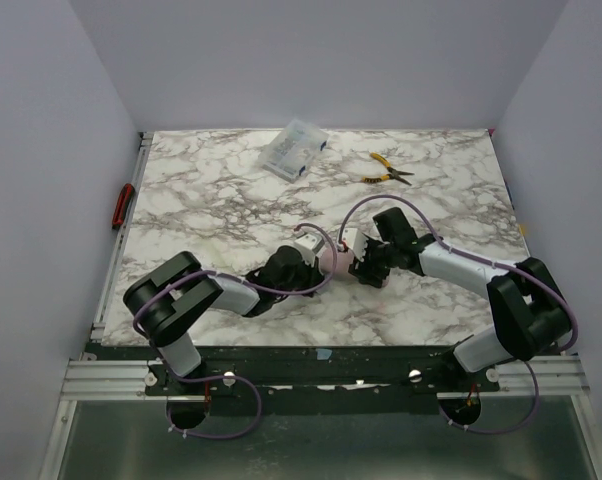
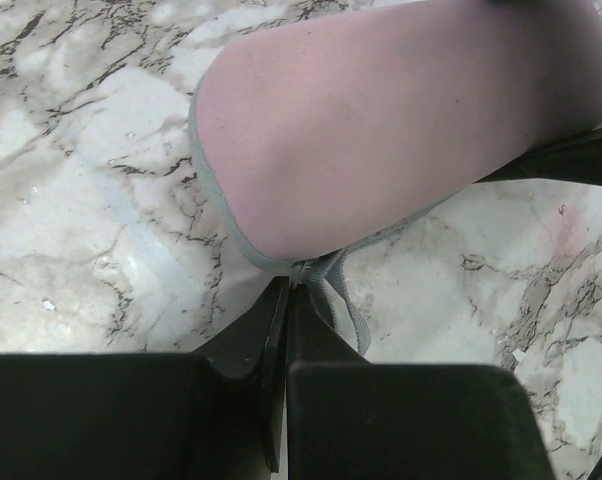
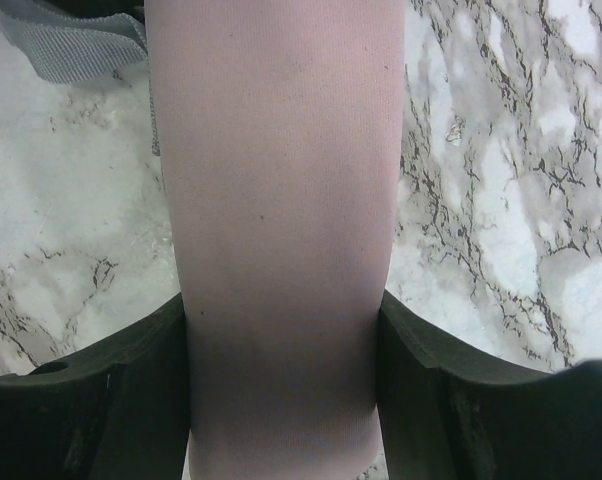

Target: Open the umbrella

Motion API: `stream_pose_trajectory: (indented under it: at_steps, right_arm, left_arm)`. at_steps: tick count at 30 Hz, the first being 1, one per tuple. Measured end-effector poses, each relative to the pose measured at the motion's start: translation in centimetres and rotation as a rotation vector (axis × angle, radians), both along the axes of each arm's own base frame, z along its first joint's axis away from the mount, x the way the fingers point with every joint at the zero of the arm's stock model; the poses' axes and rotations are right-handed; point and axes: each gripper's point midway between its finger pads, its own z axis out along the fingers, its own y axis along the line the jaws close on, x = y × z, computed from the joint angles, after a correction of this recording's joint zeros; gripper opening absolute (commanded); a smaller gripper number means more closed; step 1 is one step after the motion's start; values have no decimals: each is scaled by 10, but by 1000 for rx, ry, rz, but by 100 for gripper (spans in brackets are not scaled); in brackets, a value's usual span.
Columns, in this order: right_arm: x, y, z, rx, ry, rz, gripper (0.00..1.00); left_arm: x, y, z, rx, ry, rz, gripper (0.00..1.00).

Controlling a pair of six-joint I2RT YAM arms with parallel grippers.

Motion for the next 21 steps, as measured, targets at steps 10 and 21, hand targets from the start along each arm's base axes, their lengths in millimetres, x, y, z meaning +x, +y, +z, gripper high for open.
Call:
stream_pose_trajectory:
  at_steps: [10,21]
  right_arm:
    - [0,-2,-1,-16,-19,39,1]
    - [3,0,1,-23,-31,77,1]
  left_arm:
    - [23,25,0,6,12,76,0]
    - [23,43,5,18,-40,52,17]
